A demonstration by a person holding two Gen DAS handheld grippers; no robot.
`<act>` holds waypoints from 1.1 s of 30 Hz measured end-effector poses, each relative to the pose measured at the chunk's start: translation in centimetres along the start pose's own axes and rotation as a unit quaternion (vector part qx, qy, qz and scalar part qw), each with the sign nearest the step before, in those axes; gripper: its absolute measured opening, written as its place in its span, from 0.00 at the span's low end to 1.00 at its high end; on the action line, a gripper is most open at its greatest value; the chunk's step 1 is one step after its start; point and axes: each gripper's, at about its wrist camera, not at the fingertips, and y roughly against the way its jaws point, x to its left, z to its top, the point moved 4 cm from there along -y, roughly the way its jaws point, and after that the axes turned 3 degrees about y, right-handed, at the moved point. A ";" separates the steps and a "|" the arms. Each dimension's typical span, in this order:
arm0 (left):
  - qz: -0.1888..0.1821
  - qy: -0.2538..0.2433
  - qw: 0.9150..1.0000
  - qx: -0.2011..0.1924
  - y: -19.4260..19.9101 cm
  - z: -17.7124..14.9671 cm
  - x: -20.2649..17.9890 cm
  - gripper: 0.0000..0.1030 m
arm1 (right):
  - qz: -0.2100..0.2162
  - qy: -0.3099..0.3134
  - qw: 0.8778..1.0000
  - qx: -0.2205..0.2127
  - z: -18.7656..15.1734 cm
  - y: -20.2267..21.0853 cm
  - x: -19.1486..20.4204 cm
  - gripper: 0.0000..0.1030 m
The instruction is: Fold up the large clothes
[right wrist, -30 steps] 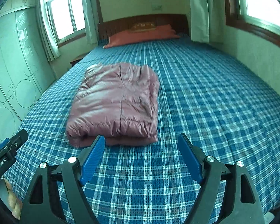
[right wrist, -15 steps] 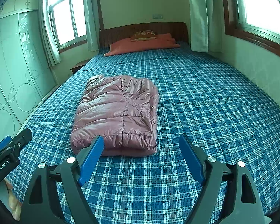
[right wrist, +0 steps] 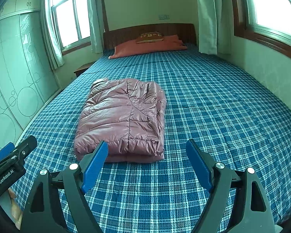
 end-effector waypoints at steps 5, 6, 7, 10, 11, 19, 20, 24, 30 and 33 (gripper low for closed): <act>0.001 0.001 1.000 0.003 -0.2 -0.1 0.1 0.97 | 0.000 -0.001 1.000 -0.003 0.1 0.1 0.0 0.79; 0.001 0.001 1.000 0.003 -0.2 -0.2 0.1 0.97 | 0.000 -0.001 1.000 -0.003 0.1 0.1 0.0 0.79; 0.000 0.000 1.000 0.003 -0.3 -0.2 0.0 0.97 | 0.000 -0.001 1.000 -0.004 0.1 0.1 -0.1 0.79; 0.000 0.000 1.000 0.003 -0.3 -0.2 0.0 0.97 | 0.001 -0.001 1.000 -0.004 0.1 0.1 0.0 0.79; 0.001 -0.001 1.000 0.003 -0.3 -0.2 0.1 0.97 | 0.000 -0.001 1.000 -0.003 0.2 0.0 0.0 0.79; 0.002 0.003 1.000 0.004 -0.3 -0.2 0.2 0.97 | 0.002 0.000 1.000 -0.002 0.1 0.0 0.1 0.79; 0.003 0.003 1.000 0.003 -0.3 -0.2 0.3 0.97 | 0.002 0.000 1.000 -0.002 0.1 0.0 0.1 0.79; 0.003 0.001 1.000 0.001 -0.3 -0.2 0.3 0.97 | 0.002 0.001 1.000 -0.002 0.1 0.0 0.2 0.79; 0.001 -0.002 1.000 -0.002 -0.2 0.0 0.3 0.97 | 0.002 0.002 1.000 -0.003 0.0 -0.1 0.3 0.79; 0.003 -0.004 1.000 -0.006 -0.2 0.1 0.2 0.97 | 0.003 0.003 1.000 -0.003 0.0 -0.2 0.4 0.79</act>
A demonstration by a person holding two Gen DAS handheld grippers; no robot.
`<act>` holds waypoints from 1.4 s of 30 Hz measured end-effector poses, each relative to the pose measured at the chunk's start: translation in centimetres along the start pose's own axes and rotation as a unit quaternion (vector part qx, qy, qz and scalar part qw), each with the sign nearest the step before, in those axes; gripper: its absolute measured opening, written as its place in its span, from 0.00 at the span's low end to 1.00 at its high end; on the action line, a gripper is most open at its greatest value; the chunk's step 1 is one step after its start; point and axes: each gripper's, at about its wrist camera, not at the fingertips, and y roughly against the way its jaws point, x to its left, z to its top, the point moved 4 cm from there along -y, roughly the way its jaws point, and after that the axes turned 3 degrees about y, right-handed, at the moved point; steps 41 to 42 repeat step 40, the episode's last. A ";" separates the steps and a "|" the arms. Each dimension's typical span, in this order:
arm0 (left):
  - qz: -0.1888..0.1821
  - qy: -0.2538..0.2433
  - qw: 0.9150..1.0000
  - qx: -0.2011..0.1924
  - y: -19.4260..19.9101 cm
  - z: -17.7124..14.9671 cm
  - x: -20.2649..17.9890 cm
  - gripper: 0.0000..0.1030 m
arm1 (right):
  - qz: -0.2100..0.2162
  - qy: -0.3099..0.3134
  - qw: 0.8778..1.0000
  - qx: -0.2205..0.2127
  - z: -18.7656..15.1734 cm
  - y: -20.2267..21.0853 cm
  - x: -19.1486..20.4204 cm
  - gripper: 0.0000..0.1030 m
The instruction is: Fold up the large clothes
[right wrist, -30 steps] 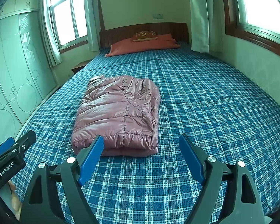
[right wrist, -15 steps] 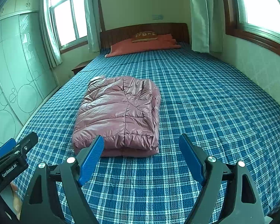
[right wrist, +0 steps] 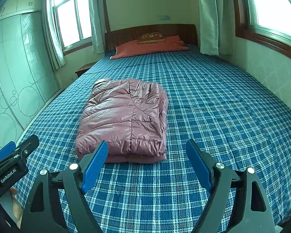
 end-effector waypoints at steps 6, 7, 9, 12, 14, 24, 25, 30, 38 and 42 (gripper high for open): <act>-0.005 0.001 1.000 0.000 0.1 0.1 -0.1 0.97 | 0.000 0.001 1.000 0.001 -0.1 -0.1 0.1 0.79; -0.004 0.001 1.000 -0.001 0.1 0.1 -0.1 0.97 | 0.000 0.001 1.000 0.001 -0.1 -0.1 0.1 0.79; -0.007 0.000 1.000 -0.002 0.1 0.1 -0.2 0.97 | 0.000 0.001 1.000 0.001 -0.1 -0.1 0.1 0.79; -0.008 0.001 1.000 -0.002 0.1 0.1 -0.2 0.97 | 0.000 0.001 1.000 0.001 -0.2 -0.1 0.0 0.79; 0.000 0.002 1.000 -0.003 0.1 0.1 -0.1 0.97 | 0.000 0.000 1.000 0.002 -0.3 -0.2 -0.1 0.79; -0.009 0.006 1.000 0.004 -0.8 -0.4 -0.2 0.98 | 0.001 0.000 1.000 0.008 -0.7 -0.7 -0.2 0.79; -0.009 0.005 1.000 0.001 -0.8 -0.5 -0.3 0.98 | 0.001 0.000 1.000 0.009 -0.8 -0.8 -0.2 0.79; -0.015 -0.009 1.000 0.004 -1.1 -0.6 -0.8 0.98 | 0.005 0.002 1.000 0.008 -0.8 -1.1 -0.1 0.79; -0.001 -0.008 1.000 0.011 -3.3 -0.7 -0.4 0.98 | -0.003 -0.006 1.000 0.013 -1.0 -2.4 -1.5 0.79; 0.011 -0.012 1.000 0.020 -4.6 -1.1 0.1 0.98 | -0.008 -0.013 1.000 0.016 -1.2 -3.2 -2.4 0.79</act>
